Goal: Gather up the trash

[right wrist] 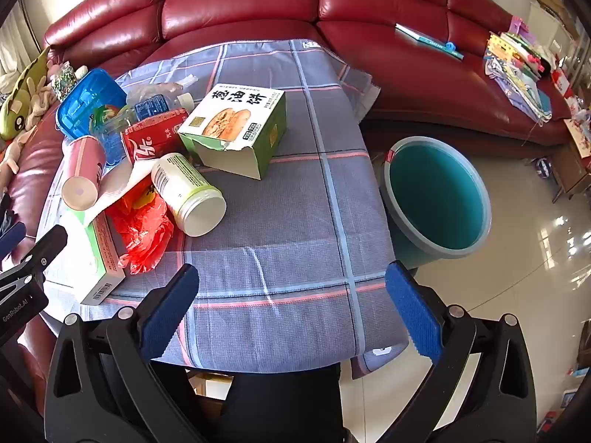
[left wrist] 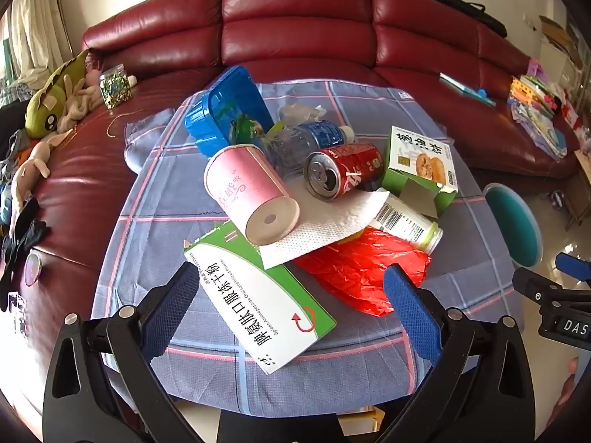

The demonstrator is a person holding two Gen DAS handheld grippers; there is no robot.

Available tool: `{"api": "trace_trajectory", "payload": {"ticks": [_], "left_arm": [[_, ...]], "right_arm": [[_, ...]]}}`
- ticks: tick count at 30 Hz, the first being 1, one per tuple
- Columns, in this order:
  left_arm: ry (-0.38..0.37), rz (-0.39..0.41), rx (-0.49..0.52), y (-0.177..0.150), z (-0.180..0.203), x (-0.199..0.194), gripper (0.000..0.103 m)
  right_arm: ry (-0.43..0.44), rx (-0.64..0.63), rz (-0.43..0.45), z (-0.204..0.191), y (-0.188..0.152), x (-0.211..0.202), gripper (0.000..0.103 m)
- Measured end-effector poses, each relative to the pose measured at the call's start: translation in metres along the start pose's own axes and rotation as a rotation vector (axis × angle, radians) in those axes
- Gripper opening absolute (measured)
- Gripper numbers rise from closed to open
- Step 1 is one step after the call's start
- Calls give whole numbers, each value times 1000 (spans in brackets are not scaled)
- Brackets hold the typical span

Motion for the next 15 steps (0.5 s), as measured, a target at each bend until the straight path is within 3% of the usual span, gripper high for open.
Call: {"api": "trace_trajectory", "payload": {"ticks": [15], "left_arm": [[-7, -1, -1, 0, -2, 0, 100]], "right_arm": [[-15, -5, 3, 2, 2, -2, 97]]}}
Point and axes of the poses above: each gripper's, at about its wrist camera, not at the fingertips, and x roughly the way its jaws point, z to its right, y to its top, the point moved 9 cm from there along x, roughly the way its jaws point, and after that the axes turned 10 degrees about y, right-handed, at the moved point
